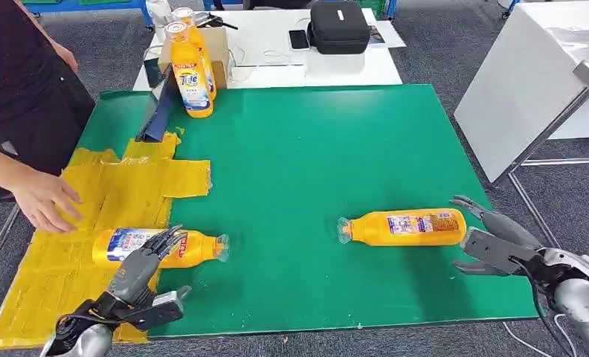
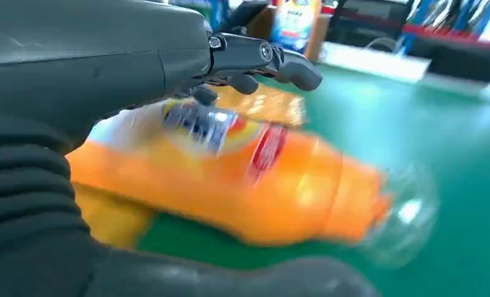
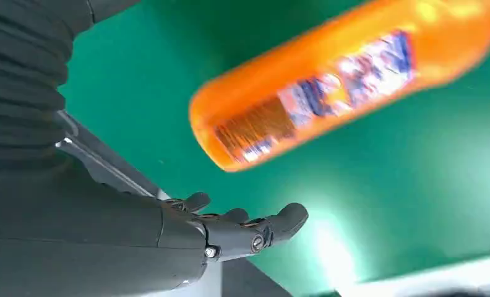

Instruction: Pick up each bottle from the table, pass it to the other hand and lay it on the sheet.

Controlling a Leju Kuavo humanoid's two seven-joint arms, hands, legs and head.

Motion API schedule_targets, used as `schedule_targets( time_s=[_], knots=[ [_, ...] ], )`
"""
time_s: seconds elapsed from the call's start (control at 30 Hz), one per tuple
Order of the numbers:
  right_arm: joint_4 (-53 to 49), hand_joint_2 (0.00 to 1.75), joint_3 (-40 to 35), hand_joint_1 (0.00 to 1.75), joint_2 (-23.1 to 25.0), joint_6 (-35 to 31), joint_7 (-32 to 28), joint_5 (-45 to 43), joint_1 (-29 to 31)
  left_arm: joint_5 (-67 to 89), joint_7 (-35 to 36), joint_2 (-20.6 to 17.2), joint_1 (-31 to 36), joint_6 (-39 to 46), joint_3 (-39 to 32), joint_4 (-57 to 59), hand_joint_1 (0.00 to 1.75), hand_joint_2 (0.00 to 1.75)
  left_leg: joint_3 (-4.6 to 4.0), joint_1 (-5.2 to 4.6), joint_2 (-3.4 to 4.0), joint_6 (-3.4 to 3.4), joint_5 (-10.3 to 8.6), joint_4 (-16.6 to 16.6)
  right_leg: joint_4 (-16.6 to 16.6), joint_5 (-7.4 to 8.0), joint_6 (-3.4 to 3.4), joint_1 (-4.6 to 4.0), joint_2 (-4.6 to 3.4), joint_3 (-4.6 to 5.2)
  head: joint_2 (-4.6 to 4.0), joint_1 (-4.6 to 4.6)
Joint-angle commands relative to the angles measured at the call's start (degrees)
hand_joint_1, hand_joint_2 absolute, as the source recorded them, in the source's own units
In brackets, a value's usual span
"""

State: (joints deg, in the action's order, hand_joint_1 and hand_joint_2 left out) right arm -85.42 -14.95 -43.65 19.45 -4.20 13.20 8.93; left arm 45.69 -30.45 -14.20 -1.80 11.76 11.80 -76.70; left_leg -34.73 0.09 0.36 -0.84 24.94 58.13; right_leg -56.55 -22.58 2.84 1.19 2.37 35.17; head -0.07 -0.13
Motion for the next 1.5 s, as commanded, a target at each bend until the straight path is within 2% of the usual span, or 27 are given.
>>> schedule_targets(
  time_s=[0.03,0.1,0.2,0.3,0.4,0.53,0.6,0.63,0.73,0.77,0.87,1.1,1.5],
  knots=[
    [6.7,1.75,-3.2,0.00,3.7,-5.2,-0.2,7.9,-1.7,-9.6,-3.7,7.0,-1.1,-5.5,-8.0,-9.6,0.00,0.00,0.15,0.12,-0.06,0.05,0.06,-0.1,0.2,-0.02,-0.15,-0.11,-0.17,-0.22,0.00,0.02],
    [8.4,1.75,-3.3,0.00,5.1,-5.4,-0.8,9.2,-0.6,-9.7,-3.5,7.3,-1.0,-5.9,-8.0,-9.7,0.00,0.00,0.12,0.13,0.00,0.07,0.04,-0.1,0.2,0.01,-0.17,-0.12,-0.22,-0.17,0.00,0.00],
    [8.5,1.75,-3.2,0.00,5.1,-5.4,-0.8,9.3,-0.3,-9.7,-3.6,7.3,-1.1,-5.8,-8.1,-9.5,0.00,0.00,-0.01,0.09,0.09,0.05,0.05,-0.1,0.1,0.03,-0.10,-0.09,-0.22,-0.02,0.00,0.00],
    [8.3,1.75,-3.1,0.00,5.0,-5.3,-0.9,9.3,-0.4,-9.7,-3.6,7.3,-1.0,-5.9,-8.1,-9.2,0.00,0.00,0.21,0.12,0.14,0.09,0.09,-0.1,0.2,0.01,-0.23,-0.11,-0.45,-0.20,0.00,0.00],
    [8.4,1.75,-2.8,0.00,5.2,-5.4,-0.9,9.4,-0.5,-9.7,-3.6,7.2,-1.0,-5.9,-8.1,-9.1,0.00,0.00,0.07,0.09,0.11,0.05,0.07,-0.1,0.1,0.01,-0.16,-0.09,-0.31,-0.07,0.00,-0.02],
    [12.6,1.75,-1.6,0.00,12.8,-11.6,-2.0,19.9,5.3,-8.0,-3.3,7.9,-2.8,-6.3,-8.3,-11.4,0.00,0.00,0.02,0.11,0.27,0.05,0.07,-0.1,0.2,0.07,-0.13,-0.10,-0.43,0.00,0.00,0.02],
    [13.4,1.75,-2.1,0.00,14.3,-11.8,-1.7,21.3,8.0,-7.6,-3.2,8.1,-3.4,-6.4,-8.3,-12.3,0.00,0.00,0.08,0.11,0.47,0.07,0.09,-0.1,0.2,0.11,-0.16,-0.10,-0.66,-0.02,0.00,0.02],
    [13.4,1.75,-2.4,0.00,14.4,-11.9,-1.7,21.8,8.5,-7.5,-3.1,8.1,-3.4,-6.6,-8.3,-12.3,0.00,0.00,-0.10,0.08,0.40,0.05,0.07,-0.1,0.1,0.11,-0.11,-0.08,-0.53,0.12,0.00,0.02],
    [12.2,1.75,-2.7,0.00,14.2,-11.0,-1.6,22.0,7.9,-7.3,-3.0,8.1,-3.6,-6.7,-8.6,-12.6,0.00,0.00,0.05,0.09,0.57,0.10,0.10,-0.1,0.1,0.12,-0.21,-0.08,-0.82,0.11,0.00,0.00],
    [12.4,1.75,-2.8,0.00,14.5,-11.0,-1.5,22.1,7.6,-7.3,-2.9,8.1,-3.5,-6.7,-8.6,-12.6,0.00,0.00,-0.05,0.08,0.37,0.07,0.05,-0.1,0.1,0.08,-0.15,-0.08,-0.54,0.17,0.00,0.00],
    [12.9,1.75,-3.1,0.00,14.7,-11.1,-1.5,22.4,7.5,-7.3,-2.9,8.1,-3.4,-6.8,-8.8,-12.5,0.00,0.00,-0.06,0.09,0.26,0.07,0.04,-0.1,0.1,0.05,-0.13,-0.09,-0.42,0.14,0.00,0.02],
    [13.9,1.75,-3.5,0.00,15.5,-11.7,-1.6,23.5,7.7,-7.2,-2.9,8.0,-3.5,-7.1,-8.8,-12.6,0.00,0.00,-0.07,0.08,0.29,0.06,0.07,0.0,0.1,0.03,-0.13,-0.07,-0.49,0.12,0.00,0.00],
    [18.5,1.75,-6.4,0.00,16.2,-10.4,-1.1,24.7,10.8,-7.3,-2.9,8.1,-2.5,-7.4,-8.3,-11.8,0.00,0.00,-0.13,0.06,0.33,0.07,0.05,-0.1,0.1,0.07,-0.14,-0.06,-0.52,0.18,0.00,0.00]
  ],
)
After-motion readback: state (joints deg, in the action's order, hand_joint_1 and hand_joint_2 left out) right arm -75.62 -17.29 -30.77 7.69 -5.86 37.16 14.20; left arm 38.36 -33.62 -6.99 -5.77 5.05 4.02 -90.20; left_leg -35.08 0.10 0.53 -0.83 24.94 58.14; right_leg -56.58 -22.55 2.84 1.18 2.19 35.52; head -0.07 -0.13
